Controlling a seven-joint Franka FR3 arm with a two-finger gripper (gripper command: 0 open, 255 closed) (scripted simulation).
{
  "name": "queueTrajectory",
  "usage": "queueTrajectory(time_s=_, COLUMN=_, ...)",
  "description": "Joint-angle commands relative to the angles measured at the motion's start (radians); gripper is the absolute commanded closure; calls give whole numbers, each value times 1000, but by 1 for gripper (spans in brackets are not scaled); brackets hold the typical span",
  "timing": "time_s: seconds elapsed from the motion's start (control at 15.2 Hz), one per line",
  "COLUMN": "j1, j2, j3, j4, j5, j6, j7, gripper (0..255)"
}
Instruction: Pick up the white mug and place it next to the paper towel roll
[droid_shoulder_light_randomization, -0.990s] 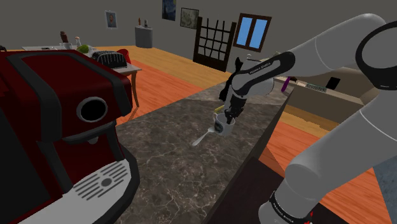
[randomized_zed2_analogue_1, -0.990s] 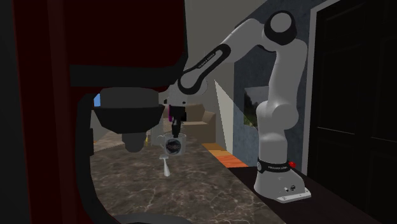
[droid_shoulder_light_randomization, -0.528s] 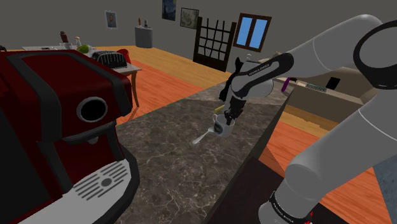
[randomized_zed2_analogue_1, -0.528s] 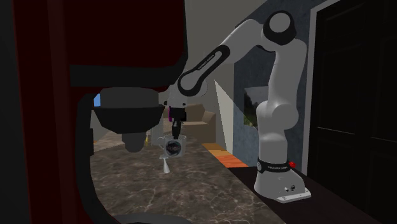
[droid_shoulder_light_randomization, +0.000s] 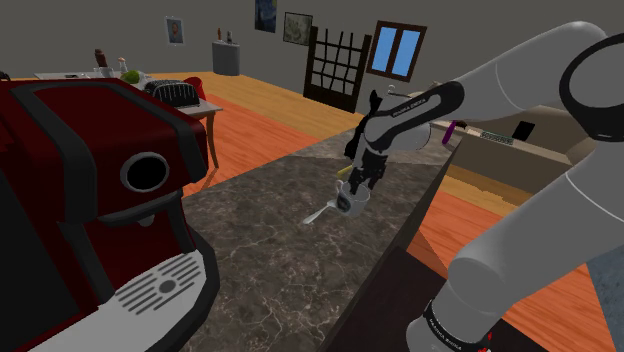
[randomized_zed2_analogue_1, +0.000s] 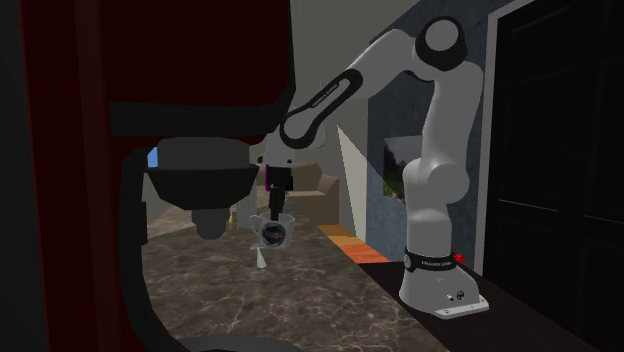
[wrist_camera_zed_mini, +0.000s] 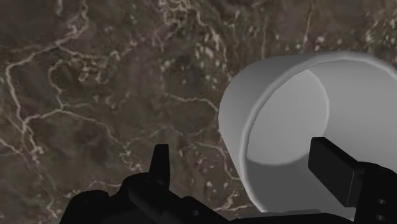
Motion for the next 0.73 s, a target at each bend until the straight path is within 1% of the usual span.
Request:
queueTrajectory(time_s=0.0, j1=-5, j2=-37, j3=3, j4=21, j5=-10, j6=-58, j7=7, gripper=0)
queueTrajectory(time_s=0.13, j1=-9, j2=-77, j3=6, j4=50, j5=-19, j6=-127, j7=14, gripper=0)
queueTrajectory(time_s=0.66, j1=-9, j2=-77, j3=6, j4=50, j5=-19, j6=-127, j7=14, gripper=0)
